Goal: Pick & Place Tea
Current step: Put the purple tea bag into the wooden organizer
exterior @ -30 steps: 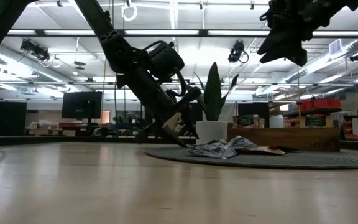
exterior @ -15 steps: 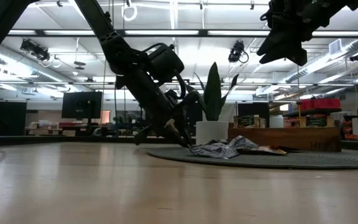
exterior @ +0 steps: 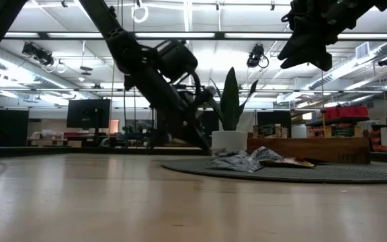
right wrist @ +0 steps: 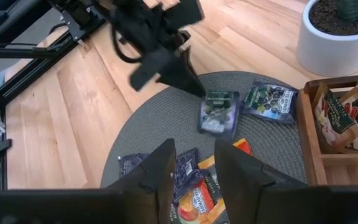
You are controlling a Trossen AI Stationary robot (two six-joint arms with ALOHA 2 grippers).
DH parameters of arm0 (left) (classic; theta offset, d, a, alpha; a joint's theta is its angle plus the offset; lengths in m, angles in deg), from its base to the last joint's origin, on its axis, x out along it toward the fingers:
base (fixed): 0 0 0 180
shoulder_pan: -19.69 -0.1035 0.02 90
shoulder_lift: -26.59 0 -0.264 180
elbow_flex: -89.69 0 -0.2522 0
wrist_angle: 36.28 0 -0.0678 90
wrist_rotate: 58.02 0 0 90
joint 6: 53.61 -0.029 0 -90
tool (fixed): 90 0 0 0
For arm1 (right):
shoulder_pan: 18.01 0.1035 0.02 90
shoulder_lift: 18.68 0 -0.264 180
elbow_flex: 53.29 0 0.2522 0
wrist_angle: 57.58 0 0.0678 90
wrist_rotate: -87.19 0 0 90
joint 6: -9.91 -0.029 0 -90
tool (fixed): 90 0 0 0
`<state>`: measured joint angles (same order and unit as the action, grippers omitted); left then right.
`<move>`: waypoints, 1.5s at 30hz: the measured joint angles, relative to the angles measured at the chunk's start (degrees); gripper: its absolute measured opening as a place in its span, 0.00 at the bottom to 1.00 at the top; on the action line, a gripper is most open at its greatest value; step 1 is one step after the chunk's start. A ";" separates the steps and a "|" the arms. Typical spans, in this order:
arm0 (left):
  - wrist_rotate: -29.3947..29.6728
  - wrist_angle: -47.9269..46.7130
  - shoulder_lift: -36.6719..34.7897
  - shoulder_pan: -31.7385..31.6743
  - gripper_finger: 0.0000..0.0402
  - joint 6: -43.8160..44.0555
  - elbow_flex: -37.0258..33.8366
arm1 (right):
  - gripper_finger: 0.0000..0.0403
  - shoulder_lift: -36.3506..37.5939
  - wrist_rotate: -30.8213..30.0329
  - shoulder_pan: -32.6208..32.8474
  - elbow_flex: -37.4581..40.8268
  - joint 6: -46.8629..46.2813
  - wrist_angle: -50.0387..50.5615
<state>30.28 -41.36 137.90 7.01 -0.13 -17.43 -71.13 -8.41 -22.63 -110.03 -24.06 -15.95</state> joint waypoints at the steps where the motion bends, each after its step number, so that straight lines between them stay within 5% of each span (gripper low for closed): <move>1: -0.15 0.34 -0.70 0.07 0.01 -1.01 0.04 | 0.30 0.00 0.00 0.00 0.00 0.00 0.01; 16: -6.14 -3.57 -14.57 0.06 0.01 -31.14 0.13 | 0.30 -1.94 6.54 -0.56 -5.77 11.13 -0.93; 24: -7.11 -6.49 -18.66 0.60 0.00 -40.23 0.13 | 0.31 -15.05 4.60 -1.30 -20.03 23.56 0.58; 33: -7.14 -12.48 -21.35 0.72 0.00 -47.56 0.15 | 0.46 -34.04 4.58 -3.86 -36.76 30.80 11.66; 45: -4.21 -15.34 -25.63 1.37 0.00 -54.49 0.22 | 0.53 -44.22 6.73 -4.09 -41.79 30.95 14.80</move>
<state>26.07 -56.69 112.27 8.38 -54.62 -17.21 -115.34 -1.68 -26.72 -151.82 6.89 -1.14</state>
